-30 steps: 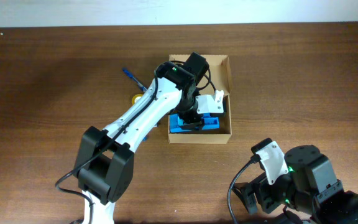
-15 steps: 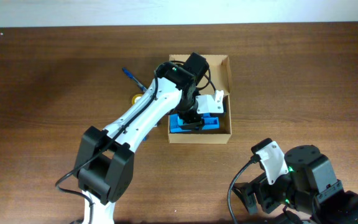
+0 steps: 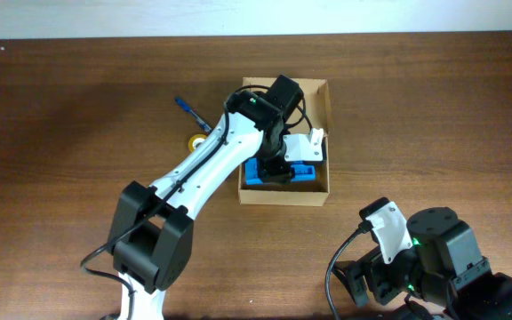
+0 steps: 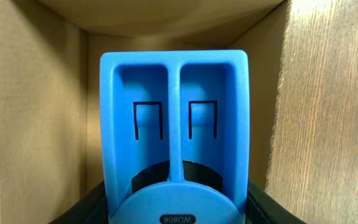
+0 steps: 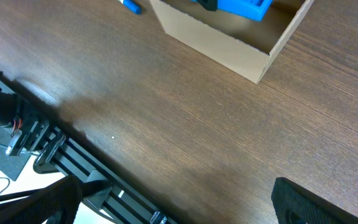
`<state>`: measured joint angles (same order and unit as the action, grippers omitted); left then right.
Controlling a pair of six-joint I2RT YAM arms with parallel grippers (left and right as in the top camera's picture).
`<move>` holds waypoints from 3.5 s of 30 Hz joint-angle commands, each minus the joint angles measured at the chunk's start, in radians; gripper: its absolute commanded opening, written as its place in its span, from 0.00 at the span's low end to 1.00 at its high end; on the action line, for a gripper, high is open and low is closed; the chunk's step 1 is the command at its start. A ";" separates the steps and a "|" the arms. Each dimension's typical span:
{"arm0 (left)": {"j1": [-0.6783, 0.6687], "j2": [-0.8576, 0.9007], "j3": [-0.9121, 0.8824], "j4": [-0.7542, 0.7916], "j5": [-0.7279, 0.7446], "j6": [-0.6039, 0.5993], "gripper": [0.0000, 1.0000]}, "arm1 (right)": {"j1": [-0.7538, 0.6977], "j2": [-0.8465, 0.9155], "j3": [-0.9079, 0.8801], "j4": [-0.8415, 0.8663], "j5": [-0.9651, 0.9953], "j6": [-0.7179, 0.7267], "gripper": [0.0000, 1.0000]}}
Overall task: Pack container
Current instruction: 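Carry the blue dispenser into the box and release it, then move the left gripper to the white staple box and grasp it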
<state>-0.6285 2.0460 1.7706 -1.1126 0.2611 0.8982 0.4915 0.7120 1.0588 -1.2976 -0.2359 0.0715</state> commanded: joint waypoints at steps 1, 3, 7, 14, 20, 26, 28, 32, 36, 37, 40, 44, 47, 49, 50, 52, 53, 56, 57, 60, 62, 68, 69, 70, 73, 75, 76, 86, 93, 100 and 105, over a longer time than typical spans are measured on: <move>-0.008 0.002 -0.004 0.005 0.012 0.039 0.41 | 0.005 -0.004 0.013 0.003 0.002 0.000 0.99; -0.008 0.004 -0.005 0.005 0.011 0.086 0.40 | 0.005 -0.004 0.013 0.003 0.002 0.000 0.99; -0.005 0.032 -0.005 0.005 -0.019 0.114 0.39 | 0.005 -0.004 0.013 0.003 0.002 0.000 0.99; -0.005 0.051 -0.005 -0.010 -0.026 0.113 0.41 | 0.005 -0.004 0.013 0.003 0.002 0.000 0.99; -0.006 0.051 -0.005 -0.035 -0.026 0.113 0.60 | 0.005 -0.004 0.013 0.003 0.002 0.000 0.99; -0.006 0.050 -0.005 -0.047 -0.031 0.113 0.64 | 0.005 -0.004 0.013 0.003 0.002 0.000 0.99; -0.006 0.050 0.005 -0.047 -0.051 0.103 0.65 | 0.005 -0.003 0.013 0.003 0.001 0.000 0.99; -0.005 0.035 0.163 -0.090 -0.058 -0.002 0.65 | 0.005 -0.003 0.013 0.003 0.002 0.000 0.99; -0.004 0.008 0.298 -0.208 -0.225 -0.016 0.65 | 0.005 -0.003 0.013 0.003 0.002 0.000 0.99; 0.001 -0.008 0.299 -0.213 -0.251 -0.035 0.66 | 0.005 -0.004 0.013 0.003 0.002 0.000 0.99; 0.048 -0.068 0.299 -0.229 -0.256 -0.089 0.65 | 0.005 -0.004 0.013 0.003 0.002 0.000 0.99; 0.149 -0.135 0.294 -0.278 -0.093 -0.090 0.73 | 0.005 -0.004 0.013 0.003 0.002 0.000 0.99; 0.227 -0.138 0.259 -0.303 -0.037 -0.090 0.78 | 0.005 -0.004 0.013 0.003 0.002 0.000 0.99; 0.270 -0.139 0.229 -0.298 -0.020 -0.090 0.78 | 0.005 -0.004 0.013 0.003 0.002 0.000 0.99; 0.289 -0.141 0.225 -0.298 -0.014 -0.091 0.78 | 0.005 -0.004 0.013 0.003 0.001 0.000 0.99; 0.327 -0.148 0.225 -0.293 0.021 -0.101 0.83 | 0.005 -0.003 0.013 0.003 0.002 0.000 0.99; 0.345 -0.156 0.225 -0.294 0.034 -0.103 0.83 | 0.005 -0.004 0.013 0.003 0.001 0.000 0.99; 0.364 -0.180 0.185 -0.278 0.032 -0.128 0.83 | 0.005 -0.004 0.013 0.003 0.002 0.000 0.99; 0.364 -0.205 0.121 -0.237 0.030 -0.136 0.83 | 0.005 -0.004 0.013 0.003 0.002 0.000 0.99; 0.370 -0.308 -0.083 -0.126 -0.014 -0.155 0.84 | 0.005 -0.003 0.013 0.003 0.002 0.000 0.99; 0.370 -0.382 -0.185 -0.060 -0.032 -0.202 0.84 | 0.005 -0.004 0.013 0.003 0.002 0.000 0.99; 0.415 -0.420 -0.408 0.094 -0.075 -0.546 0.84 | 0.005 -0.004 0.013 0.003 0.002 0.000 0.99; 0.420 -0.420 -0.448 0.141 -0.075 -0.614 0.84 | 0.005 -0.004 0.013 0.003 0.002 0.000 0.99; 0.421 -0.420 -0.498 0.196 -0.075 -0.704 0.84 | 0.005 -0.004 0.013 0.003 0.002 0.000 0.99; 0.419 -0.419 -0.569 0.275 -0.077 -0.822 0.84 | 0.005 -0.004 0.013 0.003 0.002 0.000 0.99; 0.419 -0.419 -0.595 0.316 -0.082 -0.803 0.84 | 0.005 -0.004 0.013 0.003 0.002 0.000 0.99; 0.419 -0.419 -0.610 0.336 -0.083 -0.804 0.84 | 0.005 -0.004 0.013 0.003 0.002 0.000 0.99; 0.392 -0.377 -0.694 0.515 -0.147 -1.132 0.84 | 0.005 -0.004 0.013 0.003 0.002 0.000 0.99; 0.287 -0.291 -0.694 0.555 -0.295 -1.270 0.84 | 0.005 -0.004 0.013 0.003 0.002 0.000 0.99; 0.264 -0.225 -0.694 0.579 -0.364 -1.341 0.85 | 0.005 -0.004 0.013 0.003 0.002 0.000 0.99; 0.264 -0.206 -0.694 0.623 -0.355 -1.343 0.84 | 0.005 -0.004 0.013 0.003 0.002 0.000 0.99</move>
<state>-0.3622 1.8301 1.0809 -0.4942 -0.0868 -0.4294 0.4915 0.7120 1.0588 -1.2976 -0.2356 0.0711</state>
